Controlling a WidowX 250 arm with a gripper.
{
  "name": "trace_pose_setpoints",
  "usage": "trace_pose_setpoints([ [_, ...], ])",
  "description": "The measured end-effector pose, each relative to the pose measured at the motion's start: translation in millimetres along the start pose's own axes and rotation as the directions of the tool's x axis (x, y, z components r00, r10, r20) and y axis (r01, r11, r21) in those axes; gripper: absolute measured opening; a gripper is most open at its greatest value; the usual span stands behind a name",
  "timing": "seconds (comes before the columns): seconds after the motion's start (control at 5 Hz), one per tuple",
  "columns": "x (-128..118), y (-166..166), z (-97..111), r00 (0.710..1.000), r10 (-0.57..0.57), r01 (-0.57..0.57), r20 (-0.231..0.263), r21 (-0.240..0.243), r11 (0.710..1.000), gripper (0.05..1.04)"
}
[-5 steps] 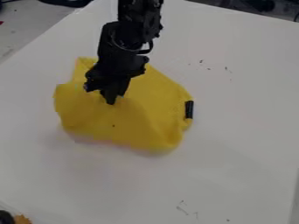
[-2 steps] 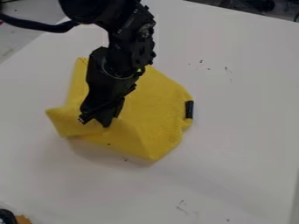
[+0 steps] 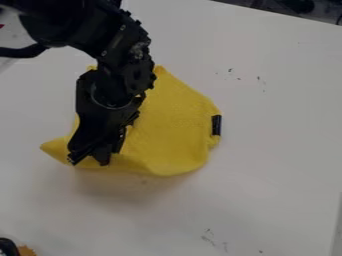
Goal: Unfold the cloth from top to bottom
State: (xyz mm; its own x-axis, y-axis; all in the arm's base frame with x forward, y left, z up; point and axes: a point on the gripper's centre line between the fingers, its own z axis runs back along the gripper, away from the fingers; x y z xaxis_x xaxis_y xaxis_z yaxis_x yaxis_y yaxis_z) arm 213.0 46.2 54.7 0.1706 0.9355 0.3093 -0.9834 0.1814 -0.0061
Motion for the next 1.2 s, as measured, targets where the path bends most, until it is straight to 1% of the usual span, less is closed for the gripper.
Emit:
trace_pose_setpoints([
  [0.2, -5.8, 14.8, 9.0, 0.999, -0.036, 0.035, 0.009, 0.084, 0.996, 0.507],
  [0.4, -13.7, 32.6, 18.8, 0.997, -0.077, 0.074, 0.009, 0.204, 0.976, 0.813],
  [0.6, -13.4, 39.0, 34.0, 0.994, -0.107, 0.105, -0.011, 0.326, 0.939, 1.007],
  [0.8, -7.3, 36.4, 36.9, 0.98, -0.198, 0.19, -0.004, 0.309, 0.932, 1.007],
  [1.0, 10.7, 26.0, 34.6, 0.951, -0.308, 0.302, 0.018, 0.16, 0.94, 1.0],
  [1.2, 15.2, 23.3, 25.6, 0.916, -0.4, 0.397, 0.042, 0.049, 0.916, 1.001],
])
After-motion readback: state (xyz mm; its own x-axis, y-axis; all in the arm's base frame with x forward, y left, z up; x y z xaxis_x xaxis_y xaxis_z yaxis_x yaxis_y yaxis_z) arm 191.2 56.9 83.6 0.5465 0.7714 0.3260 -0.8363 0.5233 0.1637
